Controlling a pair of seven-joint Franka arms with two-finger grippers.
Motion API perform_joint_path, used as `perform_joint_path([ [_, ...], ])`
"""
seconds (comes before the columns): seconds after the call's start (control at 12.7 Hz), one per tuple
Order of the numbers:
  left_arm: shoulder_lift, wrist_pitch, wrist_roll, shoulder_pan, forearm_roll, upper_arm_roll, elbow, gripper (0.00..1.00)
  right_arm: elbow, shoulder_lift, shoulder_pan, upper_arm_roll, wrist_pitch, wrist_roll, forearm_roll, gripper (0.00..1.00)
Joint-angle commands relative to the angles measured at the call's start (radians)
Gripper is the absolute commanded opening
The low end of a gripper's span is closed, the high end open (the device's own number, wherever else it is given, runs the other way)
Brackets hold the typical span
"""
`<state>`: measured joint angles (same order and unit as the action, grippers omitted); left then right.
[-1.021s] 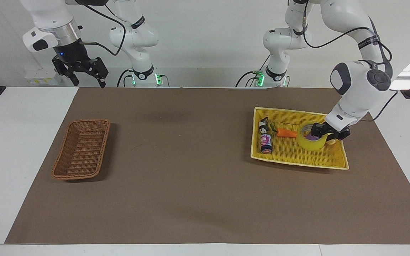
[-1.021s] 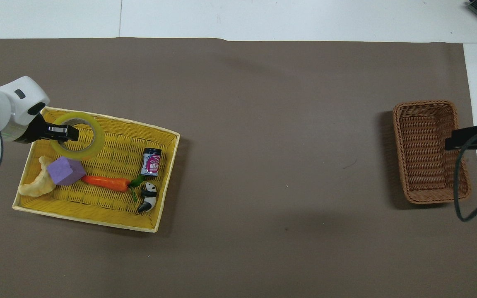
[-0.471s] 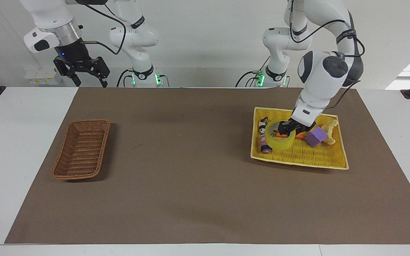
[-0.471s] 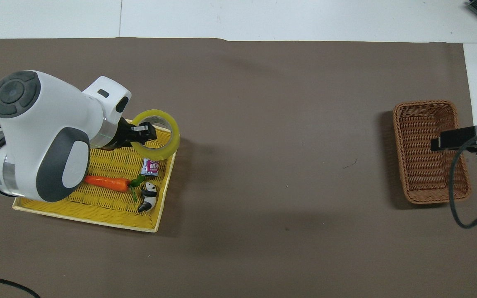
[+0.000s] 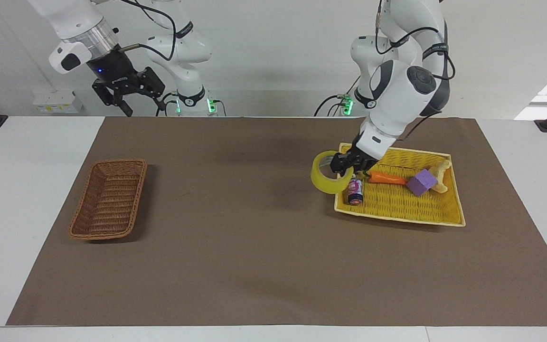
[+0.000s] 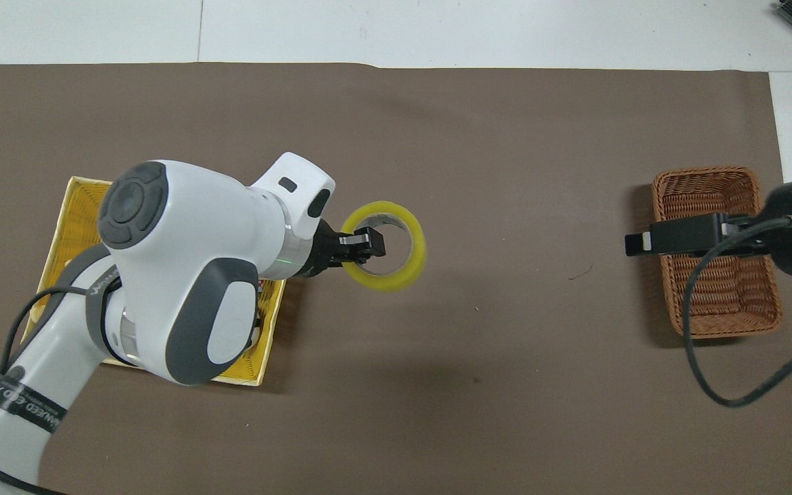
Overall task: Move tape to another basket
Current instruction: 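Carry the tape with the left gripper while the right gripper approaches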
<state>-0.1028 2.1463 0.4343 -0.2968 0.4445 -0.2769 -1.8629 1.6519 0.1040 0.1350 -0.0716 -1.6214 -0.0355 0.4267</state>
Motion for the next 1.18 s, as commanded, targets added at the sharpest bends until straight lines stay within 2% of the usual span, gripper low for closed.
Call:
perform_joint_path([
  [0.0,0.009,0.01,0.009,-0.004,0.098,-0.06,0.01,0.0,0.06,0.019,0.021,0.001,-0.08,0.003,0.067,1.0],
  [0.31,0.034,0.029,0.04,-0.004,0.173,-0.132,0.031,0.0,0.091,0.019,0.07,0.001,-0.12,0.006,0.098,1.0],
  [0.71,0.032,0.226,0.135,-0.012,0.206,-0.192,0.059,0.0,0.132,0.046,0.08,0.004,-0.101,0.006,0.098,1.0],
  [0.94,0.015,0.265,0.172,-0.018,0.206,-0.194,0.11,0.0,0.157,0.063,0.087,0.015,-0.115,0.005,0.092,1.0],
  [1.02,0.015,0.286,0.181,-0.024,0.207,-0.199,0.11,0.0,0.157,0.063,0.089,0.016,-0.117,0.022,0.083,0.9],
  [1.1,0.015,0.288,0.182,-0.027,0.207,-0.2,0.11,0.0,0.152,0.059,0.077,0.013,-0.112,0.049,0.087,0.33],
])
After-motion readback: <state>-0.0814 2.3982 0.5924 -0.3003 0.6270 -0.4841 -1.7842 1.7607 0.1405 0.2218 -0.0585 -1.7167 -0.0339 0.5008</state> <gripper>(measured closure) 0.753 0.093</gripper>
